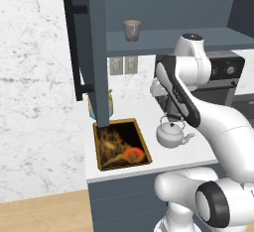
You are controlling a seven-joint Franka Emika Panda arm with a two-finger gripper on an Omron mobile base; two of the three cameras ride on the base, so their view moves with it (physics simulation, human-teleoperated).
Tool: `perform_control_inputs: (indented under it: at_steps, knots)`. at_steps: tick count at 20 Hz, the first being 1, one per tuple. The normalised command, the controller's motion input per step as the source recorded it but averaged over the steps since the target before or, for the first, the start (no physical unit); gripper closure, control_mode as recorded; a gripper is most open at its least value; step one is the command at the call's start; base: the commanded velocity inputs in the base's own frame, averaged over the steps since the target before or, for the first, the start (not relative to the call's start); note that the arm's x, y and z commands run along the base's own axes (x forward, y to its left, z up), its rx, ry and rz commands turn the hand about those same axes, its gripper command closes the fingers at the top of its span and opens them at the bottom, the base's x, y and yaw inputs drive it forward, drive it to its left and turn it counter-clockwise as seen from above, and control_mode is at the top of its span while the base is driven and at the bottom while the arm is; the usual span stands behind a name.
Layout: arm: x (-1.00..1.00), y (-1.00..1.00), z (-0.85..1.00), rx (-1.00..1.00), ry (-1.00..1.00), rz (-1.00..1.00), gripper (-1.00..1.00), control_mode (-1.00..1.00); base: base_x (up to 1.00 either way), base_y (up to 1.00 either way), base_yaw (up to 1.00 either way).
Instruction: Pick the kettle from the counter and place it on the tray. Then pick the mug from the cabinet and place it on the tray. Then close the cabinet doors.
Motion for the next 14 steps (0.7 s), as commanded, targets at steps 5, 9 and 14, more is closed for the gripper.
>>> perform_control_inputs:
  at_steps: [5, 9, 14]
  knots:
    - [-0.18, -0.04, -0.11, -0.05, 0.00, 0.00, -1.00, -1.00, 0.00, 0.00, 0.00]
    - [-0.44, -0.26, -0.38, -0.14, -0.09, 0.00, -1.00, -1.00, 0.00, 0.00, 0.00]
    - [-0.23, -0.33, -0.41, -0.15, -0.02, 0.00, -1.00, -1.00, 0.00, 0.00, 0.00]
